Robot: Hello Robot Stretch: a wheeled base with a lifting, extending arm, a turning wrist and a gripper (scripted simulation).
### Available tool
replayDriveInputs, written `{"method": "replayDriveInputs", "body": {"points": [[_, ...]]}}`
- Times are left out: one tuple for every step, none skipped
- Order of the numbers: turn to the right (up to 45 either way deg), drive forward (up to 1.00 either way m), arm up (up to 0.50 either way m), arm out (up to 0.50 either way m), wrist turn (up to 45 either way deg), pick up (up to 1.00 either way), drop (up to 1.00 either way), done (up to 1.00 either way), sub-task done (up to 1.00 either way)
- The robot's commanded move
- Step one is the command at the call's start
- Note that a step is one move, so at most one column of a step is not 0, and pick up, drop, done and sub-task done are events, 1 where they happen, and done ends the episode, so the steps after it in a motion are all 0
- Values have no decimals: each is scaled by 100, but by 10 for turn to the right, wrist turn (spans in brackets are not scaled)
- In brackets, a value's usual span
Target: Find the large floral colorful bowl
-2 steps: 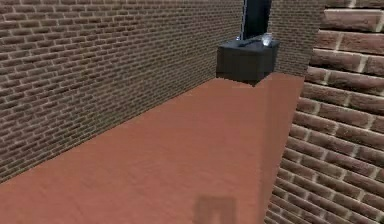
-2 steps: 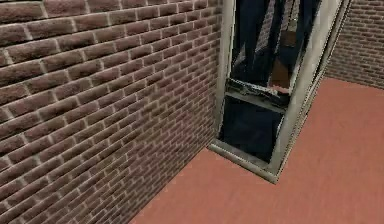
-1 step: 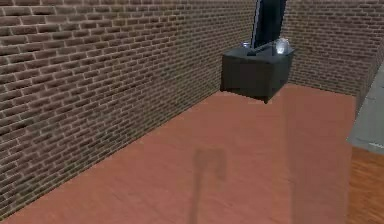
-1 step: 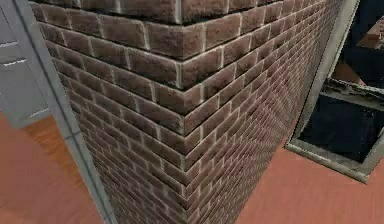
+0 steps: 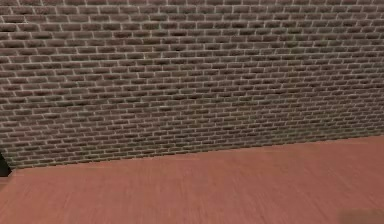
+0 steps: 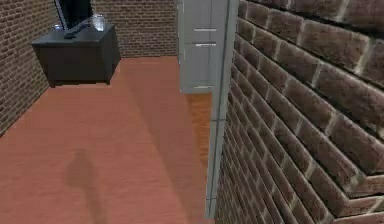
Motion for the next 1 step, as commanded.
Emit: {"method": "replayDriveInputs", "body": {"points": [[-210,0,0,0,0,0,0,0,0]]}}
